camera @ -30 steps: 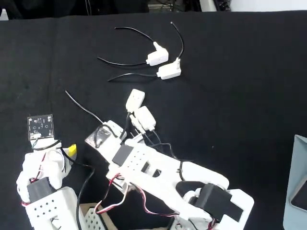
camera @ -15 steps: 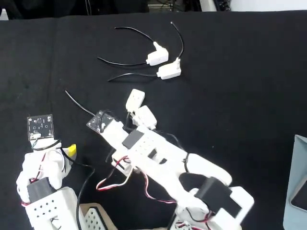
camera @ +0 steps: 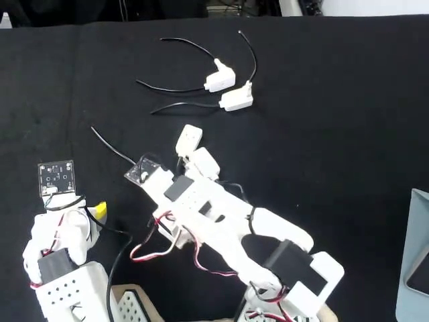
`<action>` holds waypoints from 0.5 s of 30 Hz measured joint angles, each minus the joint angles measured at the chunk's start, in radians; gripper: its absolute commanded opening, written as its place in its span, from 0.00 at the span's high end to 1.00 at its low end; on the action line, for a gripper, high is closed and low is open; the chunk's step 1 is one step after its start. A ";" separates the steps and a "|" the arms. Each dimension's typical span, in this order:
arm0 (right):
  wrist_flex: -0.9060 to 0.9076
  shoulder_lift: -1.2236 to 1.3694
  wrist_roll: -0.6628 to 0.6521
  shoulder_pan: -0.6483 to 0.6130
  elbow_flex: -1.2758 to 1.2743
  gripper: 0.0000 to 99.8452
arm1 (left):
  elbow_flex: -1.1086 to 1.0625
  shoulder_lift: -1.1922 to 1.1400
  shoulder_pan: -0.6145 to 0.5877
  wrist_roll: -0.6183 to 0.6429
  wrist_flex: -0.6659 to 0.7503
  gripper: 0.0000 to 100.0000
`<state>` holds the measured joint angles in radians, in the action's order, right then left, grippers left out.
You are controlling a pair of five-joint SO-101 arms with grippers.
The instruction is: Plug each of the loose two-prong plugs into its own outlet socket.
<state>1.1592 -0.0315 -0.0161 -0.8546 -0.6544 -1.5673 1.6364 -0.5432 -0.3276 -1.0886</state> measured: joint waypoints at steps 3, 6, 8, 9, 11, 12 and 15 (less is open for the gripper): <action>0.049 0.008 0.000 -0.002 0.046 0.92 | 0.000 0.000 0.000 0.000 0.000 0.68; 0.063 0.008 0.000 -0.002 0.046 0.92 | 0.000 0.000 0.000 0.000 0.000 0.68; 0.066 0.008 -0.002 -0.002 0.046 0.92 | 0.000 0.000 0.000 0.000 0.000 0.68; 0.068 0.008 0.000 -0.002 0.046 0.92 | 0.000 0.000 0.000 0.000 0.000 0.68; 0.069 0.008 0.005 -0.002 0.046 0.92 | 0.000 0.000 0.000 0.000 0.000 0.68; 0.069 0.008 0.005 -0.002 0.046 0.92 | 0.000 0.000 0.000 0.000 0.000 0.68; 0.071 0.008 0.005 -0.002 0.046 0.92 | 0.000 0.000 0.000 0.000 0.000 0.68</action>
<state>1.2298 -0.0238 -0.0115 -0.8562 -0.6084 -1.5673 1.6364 -0.5432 -0.3276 -1.0886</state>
